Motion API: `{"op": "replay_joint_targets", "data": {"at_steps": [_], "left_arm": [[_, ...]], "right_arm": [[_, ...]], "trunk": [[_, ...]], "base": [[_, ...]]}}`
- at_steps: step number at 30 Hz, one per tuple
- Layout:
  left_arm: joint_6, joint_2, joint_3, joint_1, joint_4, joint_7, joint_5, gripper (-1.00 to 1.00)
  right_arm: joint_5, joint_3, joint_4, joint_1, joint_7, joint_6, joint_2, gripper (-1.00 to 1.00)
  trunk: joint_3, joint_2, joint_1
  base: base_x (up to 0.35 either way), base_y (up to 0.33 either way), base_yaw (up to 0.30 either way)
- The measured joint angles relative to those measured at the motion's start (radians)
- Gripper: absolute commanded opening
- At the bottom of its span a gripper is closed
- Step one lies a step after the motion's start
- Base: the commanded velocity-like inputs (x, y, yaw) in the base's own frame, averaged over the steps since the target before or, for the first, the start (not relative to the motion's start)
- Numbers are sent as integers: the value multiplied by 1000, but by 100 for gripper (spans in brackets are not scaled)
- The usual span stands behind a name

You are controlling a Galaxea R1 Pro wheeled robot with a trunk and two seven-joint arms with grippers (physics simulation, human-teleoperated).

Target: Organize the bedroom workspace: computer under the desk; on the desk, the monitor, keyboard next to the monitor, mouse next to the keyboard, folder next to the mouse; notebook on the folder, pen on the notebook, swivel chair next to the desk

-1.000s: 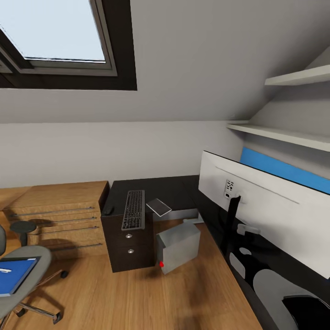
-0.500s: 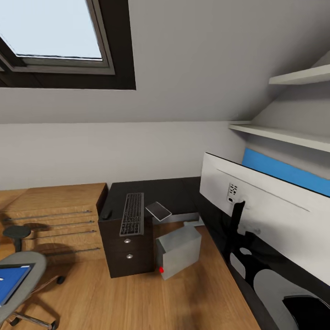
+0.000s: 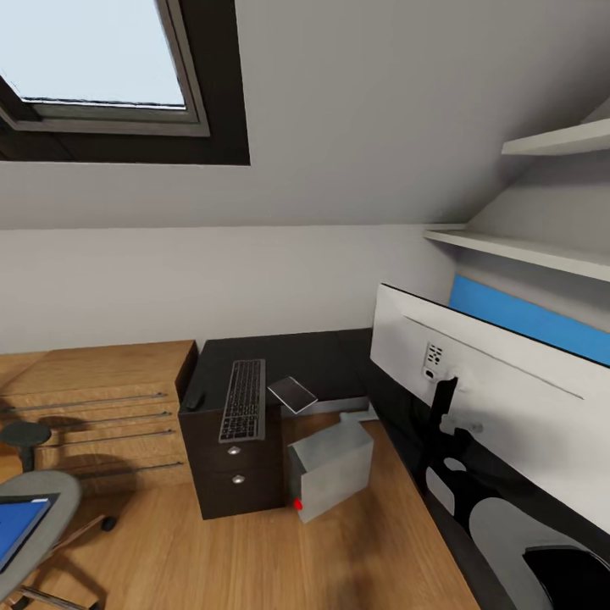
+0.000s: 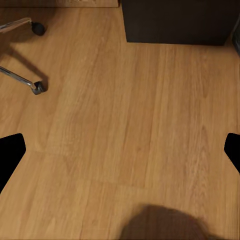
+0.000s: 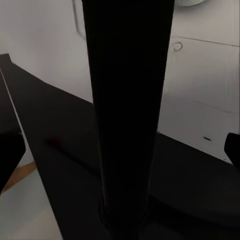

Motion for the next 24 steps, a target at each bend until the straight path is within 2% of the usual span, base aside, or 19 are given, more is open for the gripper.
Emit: {"op": "replay_joint_targets", "data": {"at_steps": [12, 19, 24], "left_arm": [[0, 0, 0, 0, 0, 0, 0, 100], [0, 0, 0, 0, 0, 0, 0, 100], [0, 0, 0, 0, 0, 0, 1, 100]], "right_arm": [[-3, -1, 0, 0, -1, 1, -3, 100], [-6, -2, 0, 0, -3, 3, -29, 100], [-5, -1, 0, 0, -3, 3, -31, 100]], "trunk": [[0, 0, 0], [0, 0, 0], [0, 0, 0]], "base": [[59, 0, 0], [2, 0, 0], [0, 0, 0]]}}
